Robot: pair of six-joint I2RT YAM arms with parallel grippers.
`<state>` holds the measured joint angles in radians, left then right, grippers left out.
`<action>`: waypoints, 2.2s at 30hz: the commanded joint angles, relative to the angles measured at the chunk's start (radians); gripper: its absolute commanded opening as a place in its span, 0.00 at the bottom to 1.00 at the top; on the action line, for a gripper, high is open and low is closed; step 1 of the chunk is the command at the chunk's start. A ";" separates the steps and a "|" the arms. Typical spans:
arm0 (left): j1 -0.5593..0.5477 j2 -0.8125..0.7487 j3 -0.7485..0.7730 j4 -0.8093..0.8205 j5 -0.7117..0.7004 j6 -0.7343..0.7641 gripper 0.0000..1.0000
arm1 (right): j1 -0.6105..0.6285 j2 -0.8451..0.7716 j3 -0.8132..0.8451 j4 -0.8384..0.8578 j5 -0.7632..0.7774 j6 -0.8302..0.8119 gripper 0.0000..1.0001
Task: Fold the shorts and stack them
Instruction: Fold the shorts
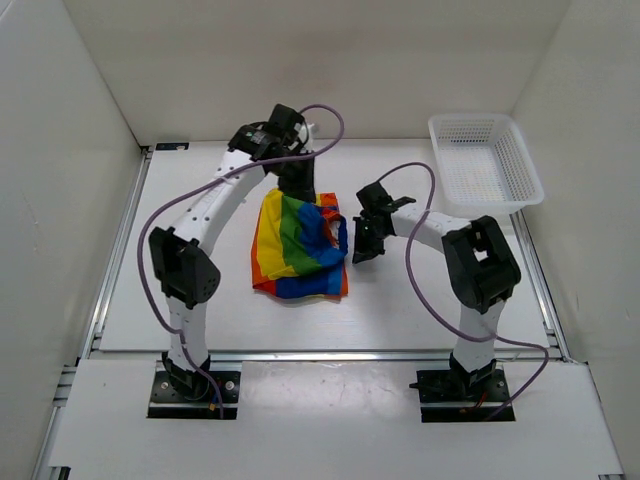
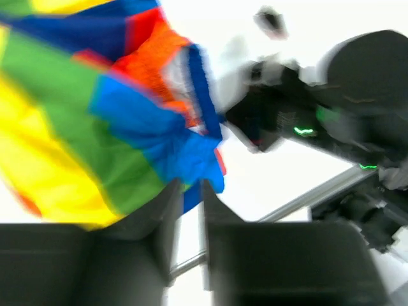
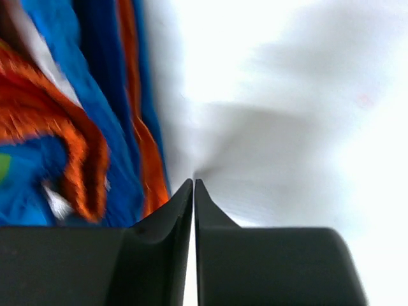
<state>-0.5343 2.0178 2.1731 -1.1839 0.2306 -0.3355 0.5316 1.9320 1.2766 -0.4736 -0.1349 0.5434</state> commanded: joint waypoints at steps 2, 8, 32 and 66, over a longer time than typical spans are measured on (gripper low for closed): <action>0.111 -0.149 -0.148 0.038 -0.034 -0.039 0.16 | 0.002 -0.164 -0.010 -0.075 0.139 -0.029 0.14; 0.243 -0.306 -0.522 0.171 -0.045 -0.114 0.10 | 0.080 -0.214 0.133 -0.138 0.140 -0.066 0.06; 0.254 -0.120 -0.800 0.326 0.004 -0.117 0.10 | 0.005 0.458 0.742 -0.211 0.161 -0.060 0.00; 0.194 -0.105 -0.733 0.325 0.001 -0.162 0.10 | 0.111 0.110 0.243 -0.086 -0.026 -0.042 0.10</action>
<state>-0.3428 1.9331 1.4422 -0.8814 0.2356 -0.4904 0.6449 2.0647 1.5055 -0.5915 -0.1383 0.4915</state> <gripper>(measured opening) 0.109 0.107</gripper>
